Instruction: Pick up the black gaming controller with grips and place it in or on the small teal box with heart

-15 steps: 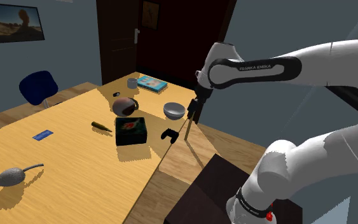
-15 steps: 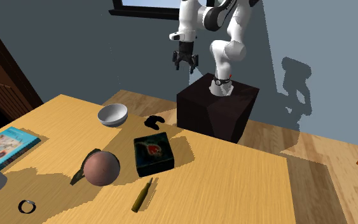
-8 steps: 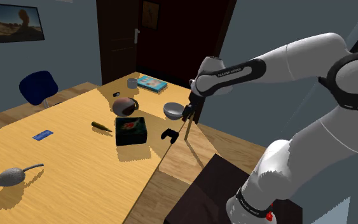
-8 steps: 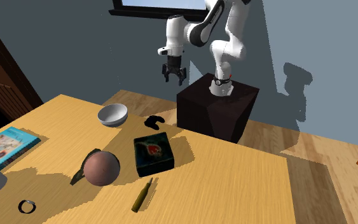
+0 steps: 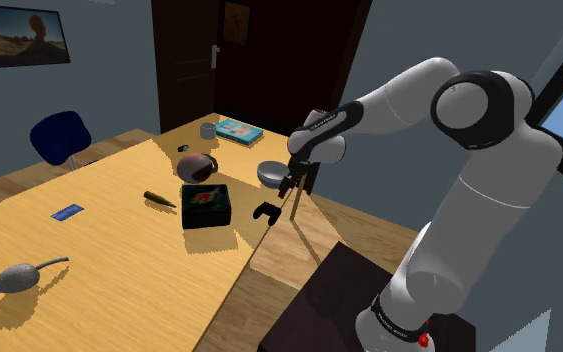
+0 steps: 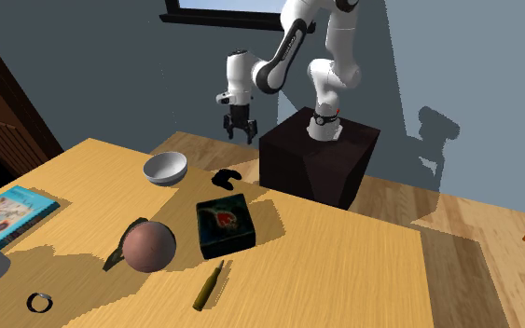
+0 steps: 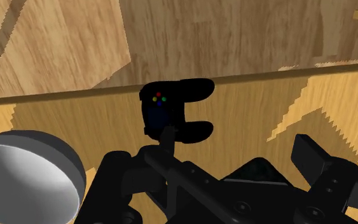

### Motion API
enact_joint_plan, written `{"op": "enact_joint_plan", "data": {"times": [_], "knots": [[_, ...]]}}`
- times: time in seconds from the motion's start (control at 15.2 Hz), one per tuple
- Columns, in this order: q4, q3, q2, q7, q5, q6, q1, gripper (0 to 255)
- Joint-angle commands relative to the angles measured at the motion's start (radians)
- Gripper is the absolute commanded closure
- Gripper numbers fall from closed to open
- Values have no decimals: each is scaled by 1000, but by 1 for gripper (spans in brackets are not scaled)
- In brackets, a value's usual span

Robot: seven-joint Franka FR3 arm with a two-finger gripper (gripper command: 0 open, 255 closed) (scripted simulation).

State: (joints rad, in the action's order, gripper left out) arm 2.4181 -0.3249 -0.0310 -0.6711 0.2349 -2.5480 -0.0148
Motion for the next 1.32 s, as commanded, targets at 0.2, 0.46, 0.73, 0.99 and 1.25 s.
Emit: {"op": "enact_joint_plan", "data": {"times": [0.2, 0.46, 0.73, 0.99, 1.25], "knots": [[-139, 31, -221, -188, 185, -52, -42, 0], [-265, 83, -382, -298, 283, -69, -107, 0], [-282, 108, -433, -320, 314, -102, -121, 0], [-299, 130, -479, -339, 341, -131, -132, 0], [-299, 130, -479, -339, 341, -131, -132, 0]]}}
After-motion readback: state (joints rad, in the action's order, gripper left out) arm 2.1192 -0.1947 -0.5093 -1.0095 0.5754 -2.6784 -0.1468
